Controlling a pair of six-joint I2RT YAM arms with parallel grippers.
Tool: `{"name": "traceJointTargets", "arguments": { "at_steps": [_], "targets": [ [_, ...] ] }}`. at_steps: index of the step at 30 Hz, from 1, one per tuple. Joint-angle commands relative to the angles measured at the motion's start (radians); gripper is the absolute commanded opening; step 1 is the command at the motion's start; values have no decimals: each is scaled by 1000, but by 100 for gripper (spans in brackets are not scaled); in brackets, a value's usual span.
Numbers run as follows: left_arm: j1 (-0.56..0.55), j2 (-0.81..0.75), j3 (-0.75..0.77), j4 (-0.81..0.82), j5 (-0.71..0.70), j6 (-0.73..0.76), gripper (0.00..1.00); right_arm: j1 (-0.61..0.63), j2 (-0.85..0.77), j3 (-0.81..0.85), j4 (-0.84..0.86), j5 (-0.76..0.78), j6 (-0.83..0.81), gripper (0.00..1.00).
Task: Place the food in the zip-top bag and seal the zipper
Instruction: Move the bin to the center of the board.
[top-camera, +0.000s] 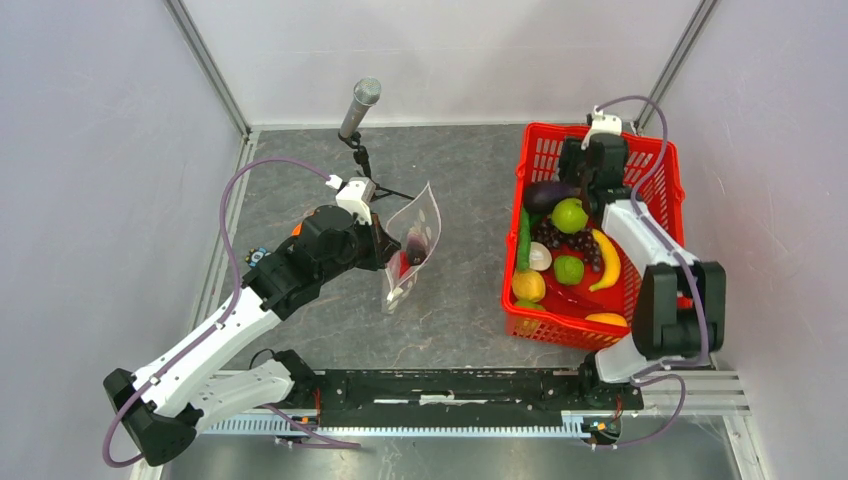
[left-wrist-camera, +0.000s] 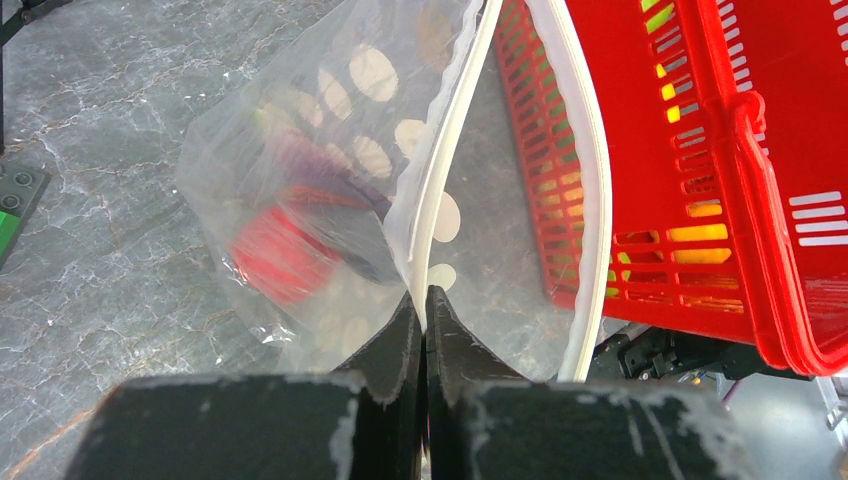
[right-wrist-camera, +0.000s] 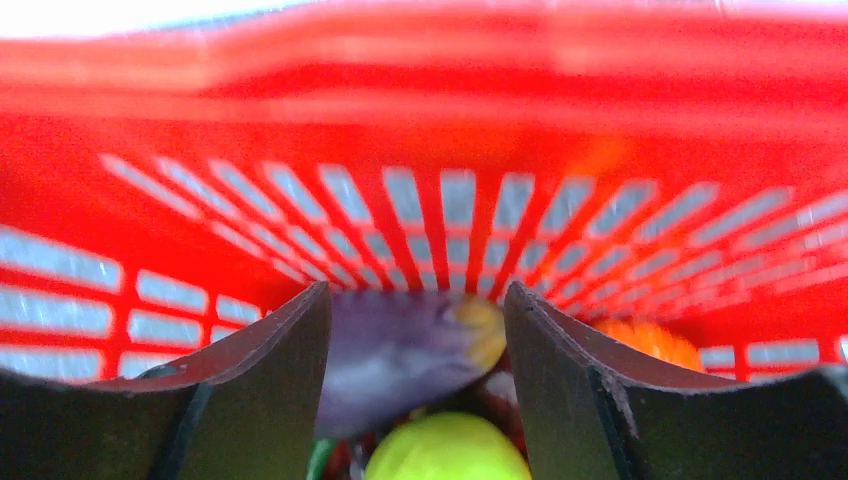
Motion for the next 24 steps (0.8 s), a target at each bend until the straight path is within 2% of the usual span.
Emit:
{"name": "traceJointTargets", "arguments": {
  "at_steps": [1,4,9,11,15,18,21,24],
  "targets": [
    [3,-18,-2,42,5,27,2,-11,121,191,184,-46,5,70],
    [2,-18,-1,37,3,25,2,-15,217,290,196,-14,27,76],
    [3,-23,-2,36,-1,22,2,-45,331,385,246,56,127,78],
    [3,-24,2,31,1,22,2,-52,403,490,194,39,126,79],
    [3,-23,0,28,7,22,2,-84,521,737,6,-94,49,80],
    [3,-27,-5,27,0,15,2,-91,431,630,-9,-236,22,82],
    [3,-24,-4,26,-4,21,2,-92,309,484,-25,-261,5,85],
    [3,-17,7,25,-5,34,2,-92,234,384,-59,-378,-38,86]
  ]
}}
